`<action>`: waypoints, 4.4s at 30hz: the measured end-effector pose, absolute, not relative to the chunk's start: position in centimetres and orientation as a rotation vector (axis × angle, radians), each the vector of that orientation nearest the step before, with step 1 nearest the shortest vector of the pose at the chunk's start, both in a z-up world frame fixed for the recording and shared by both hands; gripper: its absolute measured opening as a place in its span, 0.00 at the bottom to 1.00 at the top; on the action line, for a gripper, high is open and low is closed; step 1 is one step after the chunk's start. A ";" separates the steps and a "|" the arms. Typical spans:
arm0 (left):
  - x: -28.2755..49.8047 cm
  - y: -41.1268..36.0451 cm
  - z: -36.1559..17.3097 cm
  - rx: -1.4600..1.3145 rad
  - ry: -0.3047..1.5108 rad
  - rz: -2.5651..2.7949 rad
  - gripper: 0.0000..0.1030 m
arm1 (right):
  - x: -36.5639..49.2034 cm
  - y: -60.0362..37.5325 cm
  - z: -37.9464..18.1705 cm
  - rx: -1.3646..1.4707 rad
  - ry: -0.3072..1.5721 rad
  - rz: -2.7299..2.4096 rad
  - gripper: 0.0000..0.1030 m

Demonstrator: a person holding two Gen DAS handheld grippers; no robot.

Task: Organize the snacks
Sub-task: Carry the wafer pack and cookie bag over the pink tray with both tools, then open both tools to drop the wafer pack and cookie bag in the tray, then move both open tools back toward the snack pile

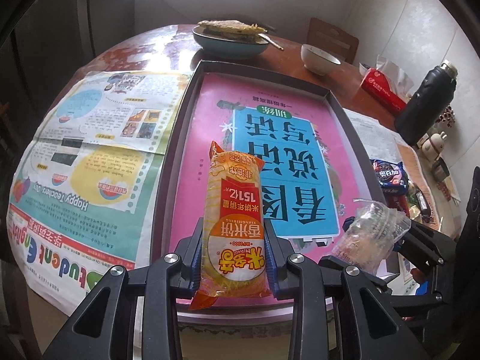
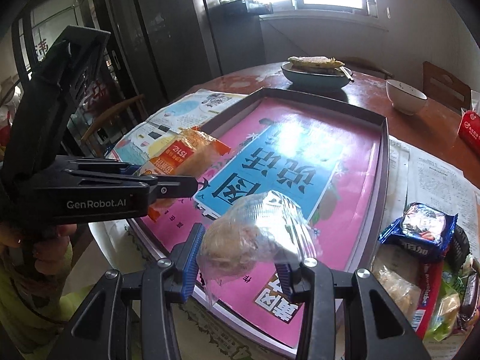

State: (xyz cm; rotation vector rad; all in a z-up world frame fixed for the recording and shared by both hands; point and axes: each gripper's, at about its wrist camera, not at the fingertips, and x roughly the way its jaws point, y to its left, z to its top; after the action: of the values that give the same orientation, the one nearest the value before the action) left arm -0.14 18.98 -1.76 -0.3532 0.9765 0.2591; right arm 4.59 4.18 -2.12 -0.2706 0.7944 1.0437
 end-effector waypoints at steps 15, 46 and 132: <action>0.2 19.1 -2.4 -0.357 1.001 0.270 0.34 | 4.1 4.1 -2.3 -0.308 0.799 1.029 0.49; -1.2 18.3 0.3 -0.325 0.921 0.279 0.61 | 4.3 2.4 -0.9 -0.260 0.760 0.985 0.63; 0.3 7.8 9.0 -0.194 0.738 0.076 0.71 | 5.2 -12.2 7.2 -0.039 0.501 0.702 0.79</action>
State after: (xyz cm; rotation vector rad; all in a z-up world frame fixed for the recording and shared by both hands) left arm 0.28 7.77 8.97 -0.1943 0.7384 0.0763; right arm 5.21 -12.18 7.21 -0.0394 0.5013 0.7017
